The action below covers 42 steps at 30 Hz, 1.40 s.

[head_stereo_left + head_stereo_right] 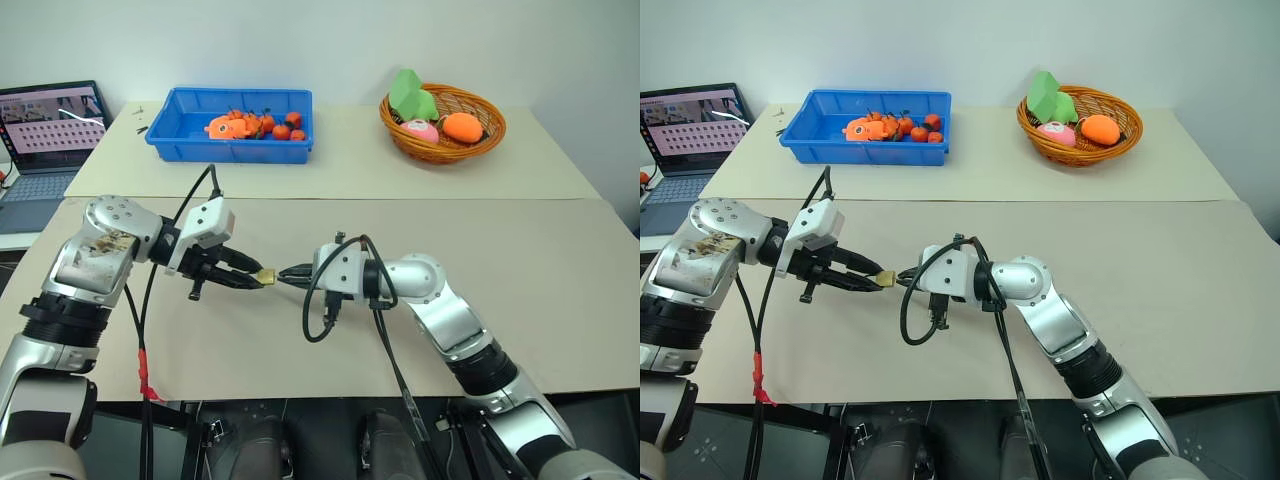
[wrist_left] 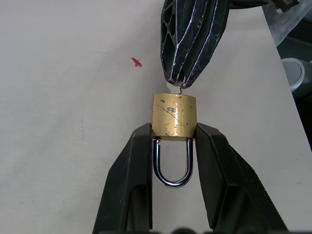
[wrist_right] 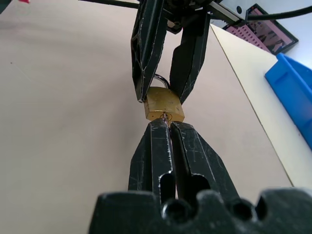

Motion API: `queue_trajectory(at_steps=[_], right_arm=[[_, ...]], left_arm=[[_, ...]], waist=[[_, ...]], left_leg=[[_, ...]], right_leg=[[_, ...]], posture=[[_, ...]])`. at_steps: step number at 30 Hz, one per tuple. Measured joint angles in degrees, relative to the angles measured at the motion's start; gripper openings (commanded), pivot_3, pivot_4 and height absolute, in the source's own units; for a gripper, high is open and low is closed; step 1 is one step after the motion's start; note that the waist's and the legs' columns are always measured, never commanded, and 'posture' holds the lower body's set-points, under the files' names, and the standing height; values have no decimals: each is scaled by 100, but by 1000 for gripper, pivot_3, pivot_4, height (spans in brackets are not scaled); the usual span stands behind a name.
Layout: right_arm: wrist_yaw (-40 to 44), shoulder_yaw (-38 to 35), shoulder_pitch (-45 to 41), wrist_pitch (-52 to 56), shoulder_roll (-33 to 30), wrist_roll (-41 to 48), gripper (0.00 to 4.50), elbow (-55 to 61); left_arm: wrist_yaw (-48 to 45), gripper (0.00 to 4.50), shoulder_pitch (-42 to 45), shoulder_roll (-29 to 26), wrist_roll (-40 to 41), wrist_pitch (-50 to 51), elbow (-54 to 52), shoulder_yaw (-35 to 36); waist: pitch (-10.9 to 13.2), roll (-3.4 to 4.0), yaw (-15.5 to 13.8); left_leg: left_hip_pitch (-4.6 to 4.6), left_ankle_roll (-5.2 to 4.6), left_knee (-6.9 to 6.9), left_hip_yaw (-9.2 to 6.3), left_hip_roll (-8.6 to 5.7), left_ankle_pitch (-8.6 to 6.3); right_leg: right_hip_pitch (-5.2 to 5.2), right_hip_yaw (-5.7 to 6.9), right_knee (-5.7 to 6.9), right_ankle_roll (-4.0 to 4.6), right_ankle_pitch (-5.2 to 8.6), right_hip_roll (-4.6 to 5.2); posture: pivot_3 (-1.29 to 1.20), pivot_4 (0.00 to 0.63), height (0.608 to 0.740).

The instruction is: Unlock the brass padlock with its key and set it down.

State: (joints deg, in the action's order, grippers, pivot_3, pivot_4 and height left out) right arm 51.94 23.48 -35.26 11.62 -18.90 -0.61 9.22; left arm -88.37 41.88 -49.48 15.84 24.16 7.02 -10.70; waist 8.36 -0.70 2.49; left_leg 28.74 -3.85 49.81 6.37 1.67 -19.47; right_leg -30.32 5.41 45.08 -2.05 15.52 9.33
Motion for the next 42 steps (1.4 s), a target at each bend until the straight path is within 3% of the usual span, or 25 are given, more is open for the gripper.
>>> queue_trajectory(at_steps=[32,38,42], right_arm=[[-73,-280,-162,2345,239,949,75,351],[-129,-281,-174,2382,225,991,75,351],[-285,42,-175,1163,-75,306,75,286]], left_arm=[[8,768,-27,-11,-9,12,-2,-2],[13,768,-23,-10,-8,10,-2,-2],[98,768,7,-5,-2,10,-1,56]], waist=[[0,0,1],[0,0,1],[0,1,2]], left_leg=[[0,0,-3,-2,-1,0],[0,0,-4,-2,-1,0],[0,0,-5,-2,-3,0]], right_leg=[[1,2,-3,0,0,1],[1,2,-4,0,0,1],[0,2,-5,-1,0,1]], posture=[[0,150,664],[0,150,664],[0,150,664]])
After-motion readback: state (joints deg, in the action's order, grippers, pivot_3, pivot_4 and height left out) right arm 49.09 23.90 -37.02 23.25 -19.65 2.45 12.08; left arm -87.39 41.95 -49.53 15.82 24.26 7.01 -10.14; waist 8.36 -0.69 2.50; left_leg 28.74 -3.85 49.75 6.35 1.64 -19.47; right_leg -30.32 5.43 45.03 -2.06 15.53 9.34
